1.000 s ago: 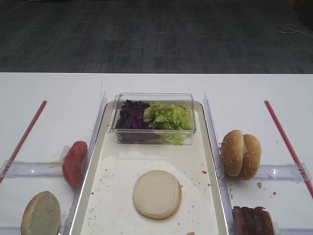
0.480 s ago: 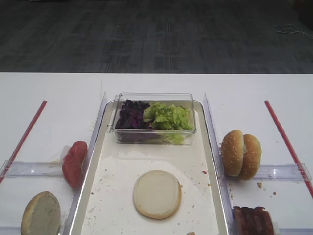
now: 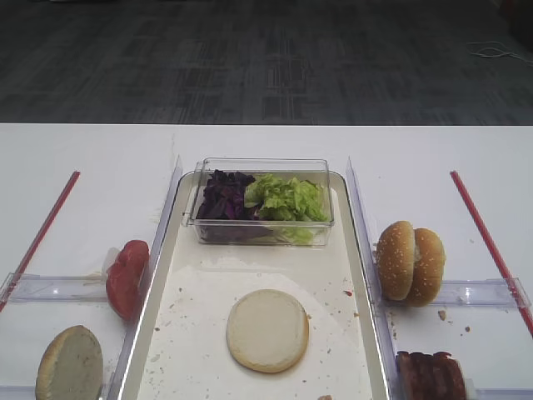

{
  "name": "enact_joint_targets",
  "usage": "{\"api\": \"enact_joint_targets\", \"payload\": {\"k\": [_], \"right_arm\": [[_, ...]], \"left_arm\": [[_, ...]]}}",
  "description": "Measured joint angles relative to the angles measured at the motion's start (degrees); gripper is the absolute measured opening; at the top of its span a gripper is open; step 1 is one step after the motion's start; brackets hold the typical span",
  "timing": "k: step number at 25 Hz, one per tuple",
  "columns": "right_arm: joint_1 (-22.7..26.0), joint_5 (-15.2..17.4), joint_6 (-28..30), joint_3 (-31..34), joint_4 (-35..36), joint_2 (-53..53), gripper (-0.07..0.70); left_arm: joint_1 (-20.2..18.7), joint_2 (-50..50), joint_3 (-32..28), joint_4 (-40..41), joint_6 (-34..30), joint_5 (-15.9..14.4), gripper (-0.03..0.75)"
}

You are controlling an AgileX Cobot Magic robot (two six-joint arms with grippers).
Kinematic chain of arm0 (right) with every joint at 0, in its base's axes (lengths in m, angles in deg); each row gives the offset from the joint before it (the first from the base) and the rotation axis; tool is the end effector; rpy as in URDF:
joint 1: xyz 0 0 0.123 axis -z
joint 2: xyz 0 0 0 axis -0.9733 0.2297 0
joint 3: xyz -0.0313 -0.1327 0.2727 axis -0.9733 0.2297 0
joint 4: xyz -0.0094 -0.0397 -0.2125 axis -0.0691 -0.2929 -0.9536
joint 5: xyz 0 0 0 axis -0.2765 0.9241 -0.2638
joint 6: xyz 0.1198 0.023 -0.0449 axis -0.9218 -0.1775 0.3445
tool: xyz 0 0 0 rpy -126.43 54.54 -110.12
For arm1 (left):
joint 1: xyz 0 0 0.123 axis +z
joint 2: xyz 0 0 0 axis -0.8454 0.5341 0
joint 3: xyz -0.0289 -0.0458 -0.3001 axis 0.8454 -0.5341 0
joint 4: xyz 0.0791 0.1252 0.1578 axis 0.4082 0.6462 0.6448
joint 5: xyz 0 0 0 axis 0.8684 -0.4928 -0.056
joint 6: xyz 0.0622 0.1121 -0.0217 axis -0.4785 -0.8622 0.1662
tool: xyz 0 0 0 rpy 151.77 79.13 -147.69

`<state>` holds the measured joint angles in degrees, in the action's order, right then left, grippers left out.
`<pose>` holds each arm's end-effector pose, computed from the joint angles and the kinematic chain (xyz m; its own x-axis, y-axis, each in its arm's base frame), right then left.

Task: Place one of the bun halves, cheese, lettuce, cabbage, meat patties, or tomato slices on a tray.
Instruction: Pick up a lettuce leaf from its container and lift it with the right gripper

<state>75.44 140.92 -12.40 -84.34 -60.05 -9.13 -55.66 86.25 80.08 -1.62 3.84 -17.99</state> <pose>0.0652 0.0038 0.2160 -0.9748 -0.0316 -0.2208 -0.0360 0.9992 0.0156 -0.0311 0.0043 0.2260 -0.5547 -0.0361 -0.8313 -0.0796 0.9968 0.0098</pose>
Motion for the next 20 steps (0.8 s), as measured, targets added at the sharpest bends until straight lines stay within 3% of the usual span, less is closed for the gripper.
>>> {"api": "enact_joint_targets", "payload": {"k": [14,20], "right_arm": [[0.0,-0.5,0.1,-0.1,0.2,0.3,0.580],[0.0,-2.6,0.1,-4.2,0.2,8.8,0.580]], "left_arm": [[0.0,0.0,0.0,0.0,0.0,0.0,0.470],[0.0,0.0,0.0,0.0,0.0,0.0,0.470]]}}
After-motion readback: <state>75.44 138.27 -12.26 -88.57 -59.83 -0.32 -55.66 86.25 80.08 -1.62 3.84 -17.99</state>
